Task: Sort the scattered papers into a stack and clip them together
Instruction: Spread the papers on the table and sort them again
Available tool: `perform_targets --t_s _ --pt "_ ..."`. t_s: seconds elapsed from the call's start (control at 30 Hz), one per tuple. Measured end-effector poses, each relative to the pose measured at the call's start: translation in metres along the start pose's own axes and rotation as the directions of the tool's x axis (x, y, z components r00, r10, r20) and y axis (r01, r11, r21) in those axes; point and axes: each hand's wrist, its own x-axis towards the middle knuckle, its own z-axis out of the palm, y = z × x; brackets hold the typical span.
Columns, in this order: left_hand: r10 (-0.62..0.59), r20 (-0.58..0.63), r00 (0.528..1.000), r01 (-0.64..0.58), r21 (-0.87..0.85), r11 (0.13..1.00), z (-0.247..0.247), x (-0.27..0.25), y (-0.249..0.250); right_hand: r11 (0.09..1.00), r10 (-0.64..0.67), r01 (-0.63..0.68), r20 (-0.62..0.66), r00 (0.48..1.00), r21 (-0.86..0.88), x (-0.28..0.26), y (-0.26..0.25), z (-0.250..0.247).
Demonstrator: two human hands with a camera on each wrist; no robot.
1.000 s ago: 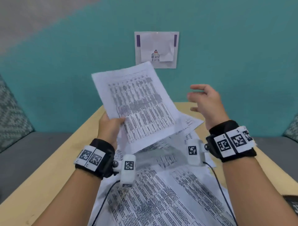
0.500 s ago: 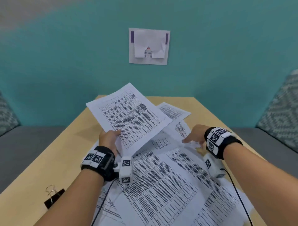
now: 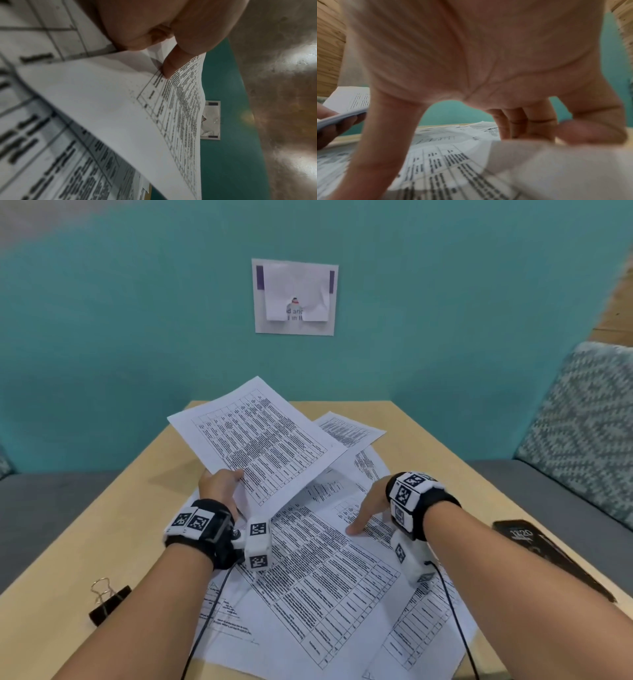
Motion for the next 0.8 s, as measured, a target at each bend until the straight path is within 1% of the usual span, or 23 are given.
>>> perform_targets --t_s 0.03,0.13,0.2,0.27,0.3,0.37,0.43,0.47,0.5,0.6,0.63,0.67,0.8 --pt "-0.005 -0.001 1.0 0.005 -0.002 1.0 0.0 0.001 0.0 1.0 0.005 -0.005 -0.004 1.0 0.001 0.001 -0.002 0.001" --pt "-0.016 0.011 1.0 0.016 -0.023 1.0 -0.001 0.002 -0.001 1.0 0.019 -0.018 -0.086 0.996 0.008 0.006 -0.006 0.004" --pt "-0.021 0.012 1.0 0.021 -0.027 0.999 0.0 0.003 -0.001 0.995 0.078 -0.064 -0.2 0.977 0.075 0.01 -0.005 0.004" --pt "-0.017 0.014 1.0 0.017 -0.028 0.999 0.0 0.005 -0.001 0.984 0.133 -0.1 -0.244 0.96 0.145 0.013 0.0 0.006" --pt "-0.018 0.013 1.0 0.018 -0.026 0.999 0.0 0.007 -0.002 0.986 0.127 -0.097 -0.236 0.963 0.135 0.013 0.001 0.007" --pt "-0.017 0.006 1.0 0.017 -0.023 1.0 0.0 0.011 -0.003 0.992 0.072 -0.043 -0.244 0.967 0.122 0.017 0.003 0.007" --pt "-0.007 -0.001 1.0 0.007 -0.026 1.0 -0.001 0.013 -0.004 0.991 0.082 -0.053 -0.253 0.964 0.12 0.011 0.004 0.005" --pt "-0.004 -0.004 1.0 0.004 -0.028 1.0 -0.001 0.014 -0.004 0.987 0.077 -0.035 -0.266 0.961 0.159 0.011 0.007 0.005" --pt "-0.003 -0.005 1.0 0.003 -0.03 1.0 -0.001 0.015 -0.004 0.975 0.085 -0.03 -0.246 0.966 0.22 0.014 0.01 0.003" --pt "-0.002 0.001 1.0 0.002 -0.027 1.0 -0.001 0.014 -0.005 0.878 0.085 -0.001 -0.154 0.984 0.48 0.012 0.017 -0.001" --pt "-0.001 0.002 1.0 0.001 -0.026 1.0 -0.001 0.014 -0.004 0.858 0.078 -0.007 -0.116 0.99 0.514 0.012 0.018 -0.002" --pt "-0.004 -0.002 1.0 0.004 -0.025 1.0 -0.001 0.014 -0.004 0.84 0.075 -0.002 -0.112 0.991 0.543 0.014 0.017 -0.002" --pt "-0.045 -0.006 0.999 0.044 -0.049 0.998 -0.002 0.014 -0.002 0.848 0.043 0.015 -0.098 0.994 0.53 0.017 0.014 0.003"
